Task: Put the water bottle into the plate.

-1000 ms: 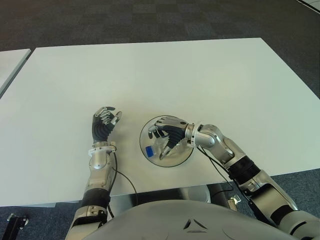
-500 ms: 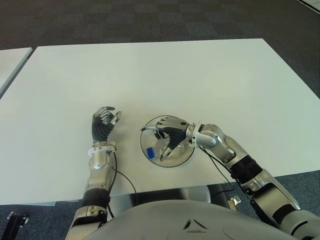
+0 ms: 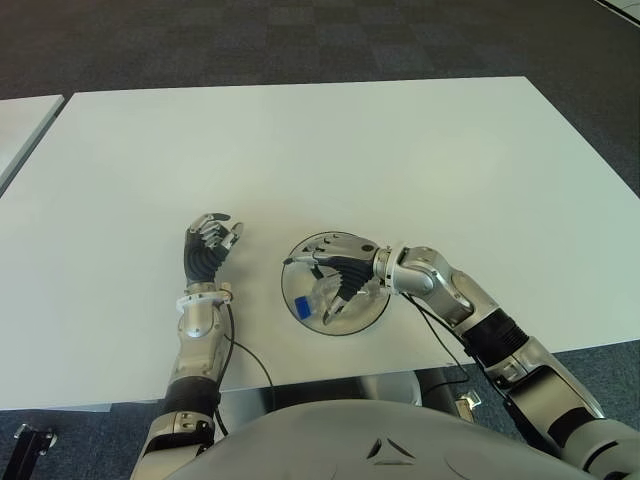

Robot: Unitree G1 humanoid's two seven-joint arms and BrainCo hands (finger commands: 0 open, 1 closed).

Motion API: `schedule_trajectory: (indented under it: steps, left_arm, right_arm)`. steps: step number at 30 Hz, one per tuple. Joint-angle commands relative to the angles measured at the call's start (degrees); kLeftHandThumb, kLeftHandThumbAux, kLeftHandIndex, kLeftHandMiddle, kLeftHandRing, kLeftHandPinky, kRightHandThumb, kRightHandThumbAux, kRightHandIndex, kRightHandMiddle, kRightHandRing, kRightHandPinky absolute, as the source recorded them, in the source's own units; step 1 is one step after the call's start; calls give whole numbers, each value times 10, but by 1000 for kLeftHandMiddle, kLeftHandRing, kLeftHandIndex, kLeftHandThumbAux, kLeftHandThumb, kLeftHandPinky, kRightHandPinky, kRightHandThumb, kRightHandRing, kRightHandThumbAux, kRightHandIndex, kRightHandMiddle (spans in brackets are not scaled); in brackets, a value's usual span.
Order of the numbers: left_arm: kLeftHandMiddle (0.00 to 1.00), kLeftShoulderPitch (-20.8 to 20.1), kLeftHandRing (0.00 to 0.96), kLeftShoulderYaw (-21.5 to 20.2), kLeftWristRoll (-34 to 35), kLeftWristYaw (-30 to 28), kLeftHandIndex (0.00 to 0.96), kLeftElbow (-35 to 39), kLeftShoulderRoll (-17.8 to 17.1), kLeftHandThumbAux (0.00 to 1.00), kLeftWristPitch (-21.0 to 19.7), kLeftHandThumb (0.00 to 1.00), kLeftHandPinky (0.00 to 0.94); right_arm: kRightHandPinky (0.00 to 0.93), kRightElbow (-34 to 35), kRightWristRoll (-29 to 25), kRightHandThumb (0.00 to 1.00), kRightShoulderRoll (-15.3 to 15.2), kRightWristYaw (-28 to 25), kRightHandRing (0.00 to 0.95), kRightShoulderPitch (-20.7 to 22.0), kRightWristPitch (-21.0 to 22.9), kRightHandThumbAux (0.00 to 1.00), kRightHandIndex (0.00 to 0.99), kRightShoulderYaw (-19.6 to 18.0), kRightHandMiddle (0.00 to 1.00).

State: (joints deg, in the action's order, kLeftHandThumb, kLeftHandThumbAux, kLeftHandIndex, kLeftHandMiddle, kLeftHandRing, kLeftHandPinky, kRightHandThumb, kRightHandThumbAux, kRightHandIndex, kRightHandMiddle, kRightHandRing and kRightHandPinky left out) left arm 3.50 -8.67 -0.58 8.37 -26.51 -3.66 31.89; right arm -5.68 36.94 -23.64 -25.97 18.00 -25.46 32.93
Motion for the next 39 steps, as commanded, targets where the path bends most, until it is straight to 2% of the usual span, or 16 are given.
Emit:
schedule_trajectory:
  steps: [1, 12, 22, 31, 39]
  left_arm:
    - [711, 5, 693, 0, -1, -9, 436, -4, -4, 716, 1, 707, 686]
    - [703, 3, 686, 1, -2, -10, 435, -8, -8, 717, -5, 705, 667]
    - [705, 3, 685, 2, -7, -7, 435, -11, -9, 717, -2, 706, 665]
    - [708, 0, 685, -1, 2, -9, 436, -18, -6, 717, 13, 707, 663]
    - [710, 0, 687, -2, 7, -9, 436, -18, -4, 716, 13, 707, 662]
  right_arm:
    - [1, -3, 9, 517, 4, 44, 0, -20, -12, 474, 0, -7, 0]
    - [0, -8, 24, 520, 12, 119, 0, -37, -23, 316, 0, -11, 0]
    - [0, -22, 24, 467, 18, 169, 0, -42, -43, 240, 0, -13, 0]
    - [0, -58, 13, 352, 29, 235, 0, -39, -98, 212, 0, -24, 0]
    - [0, -86, 20, 312, 40, 309, 0, -31, -150, 201, 0, -45, 0]
